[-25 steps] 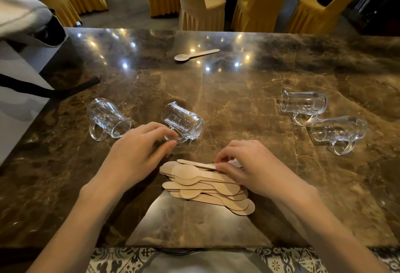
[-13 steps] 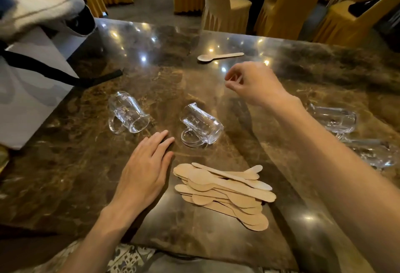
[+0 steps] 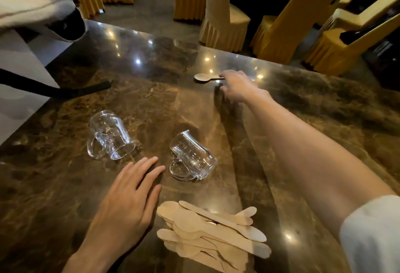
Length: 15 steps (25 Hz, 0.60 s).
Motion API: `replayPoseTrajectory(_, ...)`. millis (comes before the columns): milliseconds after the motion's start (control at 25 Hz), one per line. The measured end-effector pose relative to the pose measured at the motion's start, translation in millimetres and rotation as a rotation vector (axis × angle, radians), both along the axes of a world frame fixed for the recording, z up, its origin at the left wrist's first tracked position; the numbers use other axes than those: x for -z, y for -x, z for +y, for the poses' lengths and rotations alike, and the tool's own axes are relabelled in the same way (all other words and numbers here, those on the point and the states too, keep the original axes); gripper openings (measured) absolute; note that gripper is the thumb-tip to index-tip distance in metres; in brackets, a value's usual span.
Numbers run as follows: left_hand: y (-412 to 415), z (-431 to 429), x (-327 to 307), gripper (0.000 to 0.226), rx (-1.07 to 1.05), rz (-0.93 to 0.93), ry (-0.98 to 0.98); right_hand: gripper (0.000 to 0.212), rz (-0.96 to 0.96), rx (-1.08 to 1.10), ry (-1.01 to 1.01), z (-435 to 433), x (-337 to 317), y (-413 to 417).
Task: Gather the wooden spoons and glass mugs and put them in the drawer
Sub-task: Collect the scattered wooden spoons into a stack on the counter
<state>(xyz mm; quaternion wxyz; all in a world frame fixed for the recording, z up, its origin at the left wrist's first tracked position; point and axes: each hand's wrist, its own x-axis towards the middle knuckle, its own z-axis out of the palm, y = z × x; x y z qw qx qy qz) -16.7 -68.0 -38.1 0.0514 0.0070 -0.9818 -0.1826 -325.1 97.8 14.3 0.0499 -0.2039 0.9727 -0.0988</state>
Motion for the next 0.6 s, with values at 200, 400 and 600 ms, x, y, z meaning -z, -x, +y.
replayPoseTrajectory(200,2,-2,0,0.046,0.012,-0.010,-0.005,0.042,0.025,0.009,0.020,-8,14,22)
replayPoseTrajectory(400,3,-4,2,0.045,0.014,-0.028,-0.011,0.025,0.143,0.036,0.009,-5,22,29)
replayPoseTrajectory(600,2,-3,3,0.044,0.002,-0.016,-0.013,0.023,0.147,0.033,0.120,0,19,6)
